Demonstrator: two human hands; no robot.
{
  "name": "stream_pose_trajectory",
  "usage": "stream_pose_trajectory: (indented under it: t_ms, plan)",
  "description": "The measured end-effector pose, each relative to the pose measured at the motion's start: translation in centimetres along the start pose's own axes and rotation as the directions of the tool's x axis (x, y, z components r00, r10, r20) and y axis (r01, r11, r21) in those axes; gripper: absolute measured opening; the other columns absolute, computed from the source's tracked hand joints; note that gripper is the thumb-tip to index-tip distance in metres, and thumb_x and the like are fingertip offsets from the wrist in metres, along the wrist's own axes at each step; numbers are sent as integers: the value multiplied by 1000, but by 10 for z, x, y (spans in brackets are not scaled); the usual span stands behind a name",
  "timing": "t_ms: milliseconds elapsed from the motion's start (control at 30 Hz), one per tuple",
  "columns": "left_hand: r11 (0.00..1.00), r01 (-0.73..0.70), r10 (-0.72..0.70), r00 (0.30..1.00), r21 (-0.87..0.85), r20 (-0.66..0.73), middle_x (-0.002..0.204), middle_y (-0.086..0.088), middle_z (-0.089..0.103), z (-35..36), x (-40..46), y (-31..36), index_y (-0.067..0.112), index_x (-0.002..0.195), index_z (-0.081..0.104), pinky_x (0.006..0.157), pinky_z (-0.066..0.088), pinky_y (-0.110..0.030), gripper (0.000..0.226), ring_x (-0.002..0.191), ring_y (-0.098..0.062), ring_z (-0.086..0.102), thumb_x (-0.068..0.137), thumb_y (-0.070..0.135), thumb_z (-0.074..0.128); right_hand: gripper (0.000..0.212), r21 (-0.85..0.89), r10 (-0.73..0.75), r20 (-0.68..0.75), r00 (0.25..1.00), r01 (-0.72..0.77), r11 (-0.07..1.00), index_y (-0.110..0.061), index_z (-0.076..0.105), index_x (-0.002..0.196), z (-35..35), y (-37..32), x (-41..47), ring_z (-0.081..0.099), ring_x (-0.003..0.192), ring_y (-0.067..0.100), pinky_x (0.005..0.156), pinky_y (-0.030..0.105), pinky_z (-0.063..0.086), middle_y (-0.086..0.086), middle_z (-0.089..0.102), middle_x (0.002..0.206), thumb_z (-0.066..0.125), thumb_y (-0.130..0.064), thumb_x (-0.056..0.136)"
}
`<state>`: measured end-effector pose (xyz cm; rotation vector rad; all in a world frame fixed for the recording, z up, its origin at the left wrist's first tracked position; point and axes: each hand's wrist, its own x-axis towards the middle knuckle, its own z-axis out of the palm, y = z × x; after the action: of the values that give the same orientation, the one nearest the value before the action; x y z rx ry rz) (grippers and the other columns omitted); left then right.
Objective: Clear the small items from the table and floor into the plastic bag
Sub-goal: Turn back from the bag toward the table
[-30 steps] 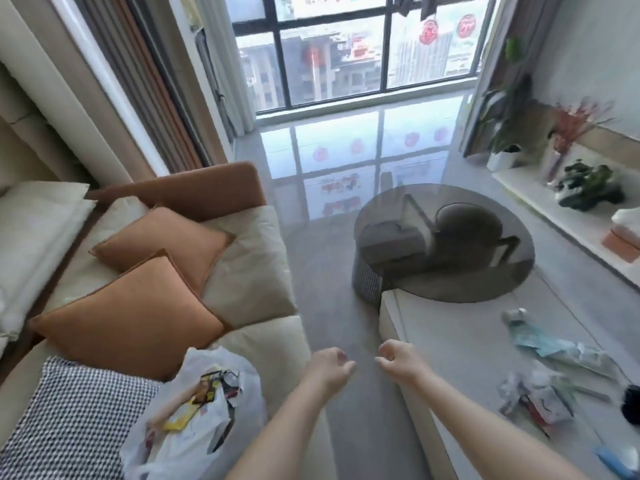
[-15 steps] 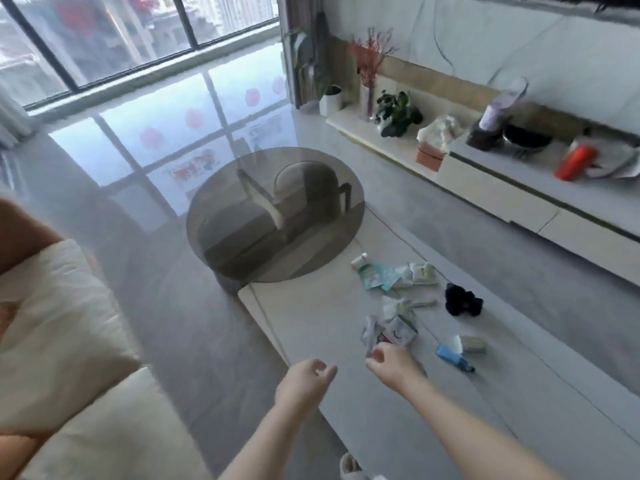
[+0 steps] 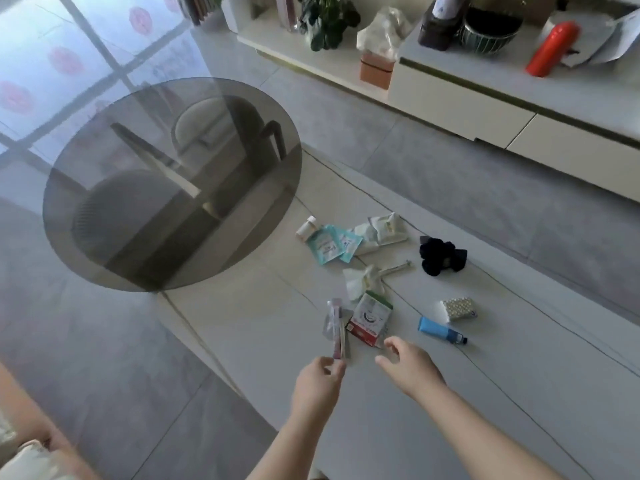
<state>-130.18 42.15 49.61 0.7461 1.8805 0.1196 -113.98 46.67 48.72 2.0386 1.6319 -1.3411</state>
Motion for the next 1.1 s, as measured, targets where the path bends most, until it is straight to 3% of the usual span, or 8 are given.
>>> stream_pose_trajectory:
  t_ms: [267,500,667,900,1000,1100]
  plan:
    - [996,7,-5,1000,83,-22,127,-4,56,50,129,-14,17,130,51,89,44,-29,42,115,-20,56,91,32,55,63,67,139,-137,981,-131,989,-15,33,141,53,16,111,42,127,26,98,38,43,10,42,138,56,-41,90]
    - [977,92,-62,985,191,-159,118,-5,51,88,175,-12,14,114,40,86,45,-36,47,112,-26,54,82,37,66,88,-24,265,-299,917,-285,958,-10,22,143,75,10,159,43,122,27,80,36,49,13,41,131,59,-60,81]
    - [977,84,-41,976,195,-213,115,-7,53,93,185,-18,14,112,40,88,48,-39,37,108,-29,56,85,30,60,102,66,319,-332,888,-316,947,-12,16,144,82,14,174,47,120,28,81,37,50,14,39,131,73,-54,71]
    - [983,28,4,985,184,-171,99,-8,61,78,186,-27,11,94,53,79,46,-36,13,95,-29,57,85,22,51,49,350,272,-292,917,-163,922,-10,41,117,70,24,166,62,102,29,79,36,52,9,63,117,71,-27,82]
    - [995,-4,19,988,103,-151,101,-13,57,70,179,-22,8,88,51,72,41,-34,10,93,-31,55,89,17,47,24,436,229,-271,935,-93,895,-9,56,107,58,29,154,59,87,21,63,27,44,7,66,110,62,-25,90]
    - [999,-22,26,989,28,-145,101,-14,55,63,174,-15,8,87,47,68,40,-33,12,89,-31,55,93,18,44,19,521,284,-313,906,-86,849,-7,61,103,45,43,149,57,86,23,67,25,40,12,64,106,56,-22,93]
